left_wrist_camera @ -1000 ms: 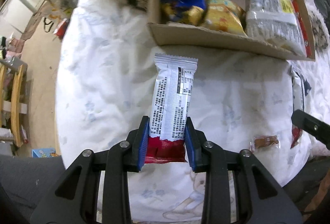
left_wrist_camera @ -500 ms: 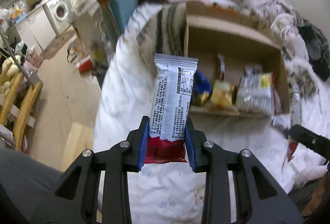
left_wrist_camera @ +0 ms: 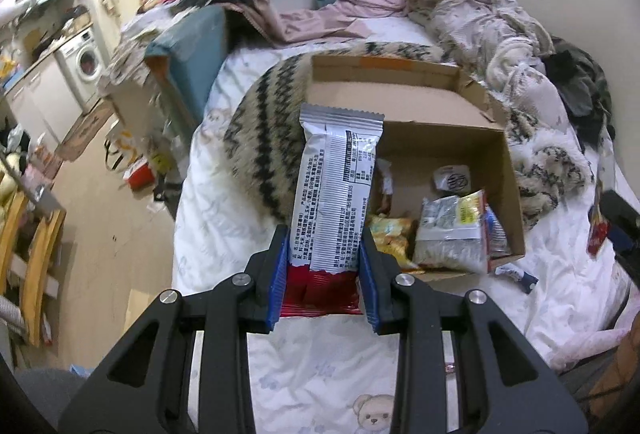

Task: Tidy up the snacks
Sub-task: 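Carry both white-and-red bars up over the cardboard box with both tools, then open both tools to drop the white-and-red bars into the box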

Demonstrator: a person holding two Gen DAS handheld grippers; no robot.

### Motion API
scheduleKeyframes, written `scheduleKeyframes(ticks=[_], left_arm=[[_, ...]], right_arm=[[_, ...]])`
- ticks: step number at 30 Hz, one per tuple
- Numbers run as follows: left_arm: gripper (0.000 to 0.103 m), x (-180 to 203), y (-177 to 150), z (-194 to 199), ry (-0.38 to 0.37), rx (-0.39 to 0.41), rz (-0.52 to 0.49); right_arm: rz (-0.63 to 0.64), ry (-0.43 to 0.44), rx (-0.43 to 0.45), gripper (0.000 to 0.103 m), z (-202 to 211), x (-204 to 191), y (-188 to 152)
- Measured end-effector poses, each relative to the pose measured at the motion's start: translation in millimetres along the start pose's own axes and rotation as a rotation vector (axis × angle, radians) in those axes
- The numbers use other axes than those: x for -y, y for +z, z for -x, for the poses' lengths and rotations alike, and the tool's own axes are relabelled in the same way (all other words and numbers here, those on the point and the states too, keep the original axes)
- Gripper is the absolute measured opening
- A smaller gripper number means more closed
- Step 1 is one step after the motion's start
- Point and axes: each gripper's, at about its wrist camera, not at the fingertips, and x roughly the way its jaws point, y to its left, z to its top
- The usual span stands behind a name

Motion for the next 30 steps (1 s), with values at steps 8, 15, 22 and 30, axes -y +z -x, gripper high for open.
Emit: scheduleKeyframes(ticks=[8, 15, 22, 30], left_arm=[[0.028, 8.7, 18.3, -12.4, -0.02, 0.016, -0.046], [0.029, 9.6, 34.4, -42.8, -0.043, -0.01, -0.019], [0.029, 13.8, 30.3, -84.8, -0.088, -0.055, -0.014], [0.029, 9.7, 19.4, -118.6, -0.123, -0.17, 0.053]], right_arm=[[0.024, -0.054, 0.027, 0.035, -0.3, 7.5, 34.7], [0.096, -0.151, -0.042, 0.035, -30.6, 17.1, 59.6], [0.024, -0.239, -0.178, 0.035, -77.3, 45.6, 49.8], [0.004, -0.299, -0.26, 0.035, -104.8, 58.3, 37.9]])
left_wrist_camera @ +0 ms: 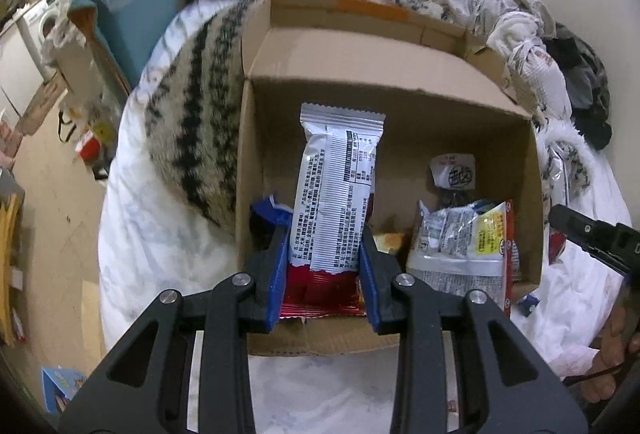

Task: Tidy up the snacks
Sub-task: 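Open both tools to drop the white-and-red bars into the box, then move the left tool to the small brown-wrapped snack and grasp it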

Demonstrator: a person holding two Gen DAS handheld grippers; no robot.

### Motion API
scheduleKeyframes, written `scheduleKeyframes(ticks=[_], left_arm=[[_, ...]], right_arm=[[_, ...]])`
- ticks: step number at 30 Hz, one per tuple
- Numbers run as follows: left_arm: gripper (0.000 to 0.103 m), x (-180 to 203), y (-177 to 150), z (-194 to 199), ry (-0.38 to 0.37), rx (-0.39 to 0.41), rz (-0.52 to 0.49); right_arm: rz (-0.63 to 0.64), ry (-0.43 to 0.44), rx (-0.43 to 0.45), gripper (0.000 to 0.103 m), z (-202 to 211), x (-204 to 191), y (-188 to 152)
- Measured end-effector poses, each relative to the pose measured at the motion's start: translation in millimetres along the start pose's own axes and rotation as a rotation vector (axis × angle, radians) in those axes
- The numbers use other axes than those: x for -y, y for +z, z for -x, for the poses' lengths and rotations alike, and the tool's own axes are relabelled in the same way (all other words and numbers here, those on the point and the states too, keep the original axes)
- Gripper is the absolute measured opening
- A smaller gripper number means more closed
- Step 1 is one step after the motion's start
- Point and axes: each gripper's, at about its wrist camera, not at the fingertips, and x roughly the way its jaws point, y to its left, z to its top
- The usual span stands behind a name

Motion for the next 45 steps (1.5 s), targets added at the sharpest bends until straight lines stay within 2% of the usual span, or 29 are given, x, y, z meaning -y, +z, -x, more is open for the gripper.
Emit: scheduleKeyframes(ticks=[7, 17, 18, 20, 21, 22, 29, 31, 33, 45], left_arm=[[0.029, 10.7, -5.4, -6.3, 0.001, -0.025, -0.034], [0.029, 20.0, -3.9, -2.9, 0.0, -0.003, -0.071], [0.032, 21.1, -4.6, -2.5, -0.005, -0.003, -0.079], [0.05, 22.9, -5.5, -1.8, -0.008, -0.007, -0.089], [0.061, 23.0, -5.6, -1.0, -0.011, -0.003, -0.087], [0.065, 22.8, -6.1, 0.1, -0.013, 0.002, -0.084], [0.065, 23.7, -5.8, 2.6, -0.024, 0.005, -0.077], [0.065, 23.9, -6.1, 3.3, -0.042, 0.004, -0.077], [0.065, 25.7, -7.0, 3.8, -0.048, 0.001, -0.089], [0.065, 28.7, -20.8, 16.1, -0.058, 0.0, -0.124]], right_arm=[[-0.024, -0.021, -0.02, 0.037, -10.6, 6.0, 1.2], [-0.035, -0.014, -0.004, 0.037, -8.4, 7.5, 3.2], [-0.037, -0.012, 0.003, 0.037, -7.2, 7.8, 3.7], [-0.051, 0.004, 0.011, 0.039, -4.6, 8.8, 4.8], [-0.061, 0.013, 0.011, 0.047, -3.8, 10.1, 5.5], [-0.068, 0.017, 0.012, 0.053, -3.2, 10.9, 6.0], [-0.069, 0.019, 0.013, 0.062, -0.7, 10.0, 5.9], [-0.071, 0.021, 0.017, 0.072, 0.1, 9.7, 6.3], [-0.072, 0.022, 0.026, 0.075, 1.4, 9.9, 6.4], [-0.106, 0.025, 0.046, 0.075, 15.6, 20.4, 5.0]])
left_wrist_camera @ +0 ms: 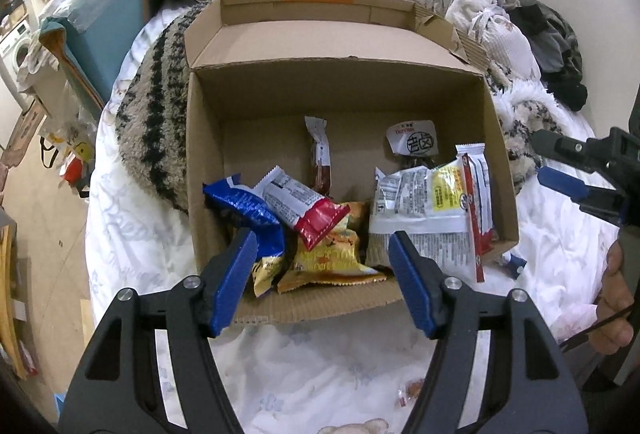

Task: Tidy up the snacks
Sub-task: 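Move the left tool to the small brown-wrapped snack and grasp it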

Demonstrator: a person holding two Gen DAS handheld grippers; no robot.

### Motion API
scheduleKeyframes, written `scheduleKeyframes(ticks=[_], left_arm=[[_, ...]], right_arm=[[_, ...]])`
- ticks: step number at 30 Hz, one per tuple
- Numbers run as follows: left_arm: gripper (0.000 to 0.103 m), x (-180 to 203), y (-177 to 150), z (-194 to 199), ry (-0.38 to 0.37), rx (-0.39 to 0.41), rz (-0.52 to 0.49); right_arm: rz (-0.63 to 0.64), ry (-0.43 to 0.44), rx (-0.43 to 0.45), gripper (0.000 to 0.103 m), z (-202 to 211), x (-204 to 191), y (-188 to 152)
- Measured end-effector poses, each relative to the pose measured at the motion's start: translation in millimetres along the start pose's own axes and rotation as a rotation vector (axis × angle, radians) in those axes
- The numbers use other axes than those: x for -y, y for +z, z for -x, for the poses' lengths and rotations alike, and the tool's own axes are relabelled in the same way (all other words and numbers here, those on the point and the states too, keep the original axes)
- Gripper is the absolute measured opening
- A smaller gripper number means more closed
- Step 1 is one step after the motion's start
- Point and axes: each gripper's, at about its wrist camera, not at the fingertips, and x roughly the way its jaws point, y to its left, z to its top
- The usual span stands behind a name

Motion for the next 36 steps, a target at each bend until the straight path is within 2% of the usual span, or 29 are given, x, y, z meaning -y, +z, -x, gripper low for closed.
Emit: scheduleKeyframes(ticks=[4, 7, 11, 14, 16, 20, 23, 26, 28, 29, 30, 31, 34, 36], left_arm=[[0.065, 5.7, -7.8, 5.8, 0.002, 0.003, -0.037], [0.065, 15.3, -17.8, 5.4, 0.021, -0.009, -0.103], [0.065, 30.4, -31.7, 0.1, 0.006, -0.048, -0.182], [0.065, 48.4, -44.7, -1.9, 0.013, -0.059, -0.261], [0.065, 60.2, -52.9, -4.1, -0.011, -0.076, -0.31], [0.065, 98.5, -84.2, -28.1, -0.112, -0.215, -0.486], [0.065, 124.8, -111.4, -51.4, -0.135, -0.299, -0.626], [0.065, 142.1, -134.8, -70.7, -0.171, -0.385, -0.72], [0.065, 145.4, -141.3, -78.5, -0.189, -0.412, -0.74], [0.061, 145.0, -142.2, -81.5, -0.191, -0.415, -0.734], [0.022, 143.5, -140.5, -82.0, -0.211, -0.419, -0.717], [0.012, 142.6, -138.3, -82.2, -0.218, -0.432, -0.708], [0.012, 131.8, -123.9, -76.0, -0.217, -0.437, -0.627], [0.012, 116.5, -111.2, -71.1, -0.233, -0.447, -0.505]], right_arm=[[-0.028, 0.009, 0.01, 0.075, 9.8, 7.1, -2.0], [-0.051, 0.007, 0.024, 0.075, 20.9, 14.6, -5.3], [-0.097, -0.014, 0.039, 0.075, 36.1, 30.1, -12.1], [-0.139, -0.084, 0.036, 0.075, 45.1, 46.9, -20.0], [-0.173, -0.121, 0.037, 0.075, 51.2, 59.7, -24.3], [-0.232, -0.15, 0.038, 0.075, 60.2, 79.5, -27.2], [-0.273, -0.14, 0.026, 0.075, 60.1, 89.6, -28.7], [-0.269, -0.156, 0.019, 0.075, 58.6, 89.6, -28.9], [-0.262, -0.176, 0.008, 0.075, 56.1, 87.9, -29.3], [-0.257, -0.185, 0.0, 0.075, 54.4, 87.0, -29.3], [-0.252, -0.194, -0.009, 0.075, 52.0, 86.5, -29.4], [-0.248, -0.201, -0.017, 0.075, 50.2, 86.0, -29.7], [-0.232, -0.23, -0.055, 0.075, 40.9, 86.1, -30.7], [-0.208, -0.262, -0.097, 0.075, 29.8, 86.4, -31.9]])
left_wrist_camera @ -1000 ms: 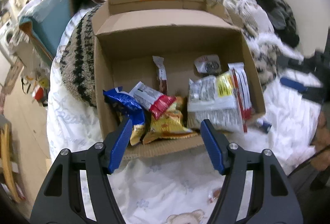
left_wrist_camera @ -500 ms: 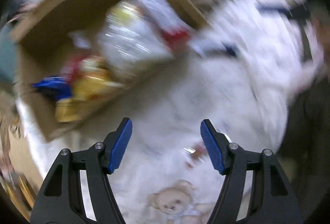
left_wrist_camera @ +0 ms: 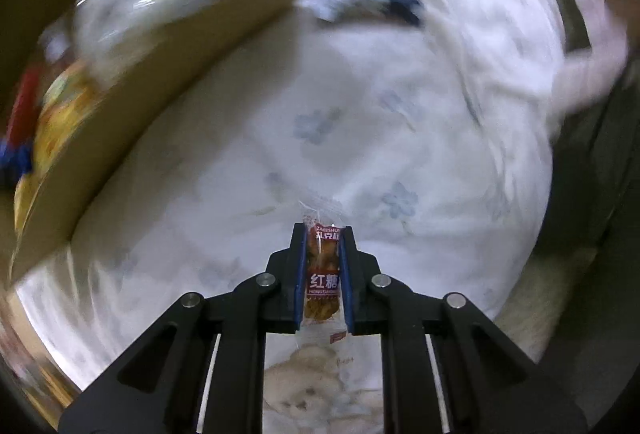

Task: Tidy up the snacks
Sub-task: 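Move the left tool to the small brown-wrapped snack and grasp it, then grasp the white-and-blue bar with the right tool while the left tool holds the brown snack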

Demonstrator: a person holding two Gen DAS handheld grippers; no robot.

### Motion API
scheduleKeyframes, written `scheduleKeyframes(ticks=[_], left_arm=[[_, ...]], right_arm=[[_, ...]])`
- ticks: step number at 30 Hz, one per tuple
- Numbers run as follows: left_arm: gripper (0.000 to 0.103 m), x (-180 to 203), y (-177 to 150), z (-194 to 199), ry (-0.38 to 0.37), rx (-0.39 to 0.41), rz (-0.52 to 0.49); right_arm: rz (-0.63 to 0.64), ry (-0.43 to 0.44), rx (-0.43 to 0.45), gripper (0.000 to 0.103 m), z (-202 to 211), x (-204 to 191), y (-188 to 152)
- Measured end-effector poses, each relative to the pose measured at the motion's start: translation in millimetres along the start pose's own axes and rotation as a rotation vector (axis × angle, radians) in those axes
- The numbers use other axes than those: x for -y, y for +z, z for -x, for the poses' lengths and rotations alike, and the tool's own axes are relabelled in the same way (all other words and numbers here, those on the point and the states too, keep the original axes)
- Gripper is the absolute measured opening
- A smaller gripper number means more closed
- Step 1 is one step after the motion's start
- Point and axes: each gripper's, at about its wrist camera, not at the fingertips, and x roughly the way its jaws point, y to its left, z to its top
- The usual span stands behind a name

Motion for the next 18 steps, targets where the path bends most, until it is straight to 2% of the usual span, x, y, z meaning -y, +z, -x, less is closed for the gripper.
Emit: scheduleKeyframes(ticks=[2, 5, 8, 12, 14, 15, 16, 17, 18], left_arm=[[0.012, -15.8, -2.2, 14.8, -0.037, 0.027, 0.096], [0.012, -29.5, -7.9, 35.5, -0.023, 0.08, 0.172], [0.012, -44.0, -14.7, 51.6, -0.007, 0.122, 0.277], [0.012, -77.0, -23.2, 55.9, -0.005, 0.136, 0.44], [0.012, -90.2, -29.9, 60.2, 0.014, 0.147, 0.496], [0.012, -92.9, -32.0, 61.7, 0.017, 0.152, 0.507], [0.012, -94.4, -34.2, 64.9, 0.018, 0.159, 0.515], [0.012, -94.3, -36.0, 68.4, 0.022, 0.173, 0.522], [0.012, -93.0, -37.8, 70.8, 0.029, 0.184, 0.528]], right_arm=[[0.049, -0.071, -0.067, 0.075, -20.6, -4.7, -0.9], [0.148, -0.146, -0.17, 0.075, -53.7, -18.1, -5.2], [0.32, -0.258, -0.198, 0.075, -77.6, -42.0, -12.9], [0.539, -0.327, -0.168, 0.07, -91.1, -72.0, -31.6], [0.617, -0.365, -0.151, 0.057, -95.0, -79.8, -41.1], [0.646, -0.38, -0.151, 0.04, -97.7, -81.3, -45.2], [0.668, -0.401, -0.163, 0.019, -101.4, -80.5, -49.0], [0.681, -0.422, -0.173, 0.016, -103.1, -78.8, -51.8], [0.683, -0.422, -0.172, 0.006, -100.4, -77.6, -53.6]])
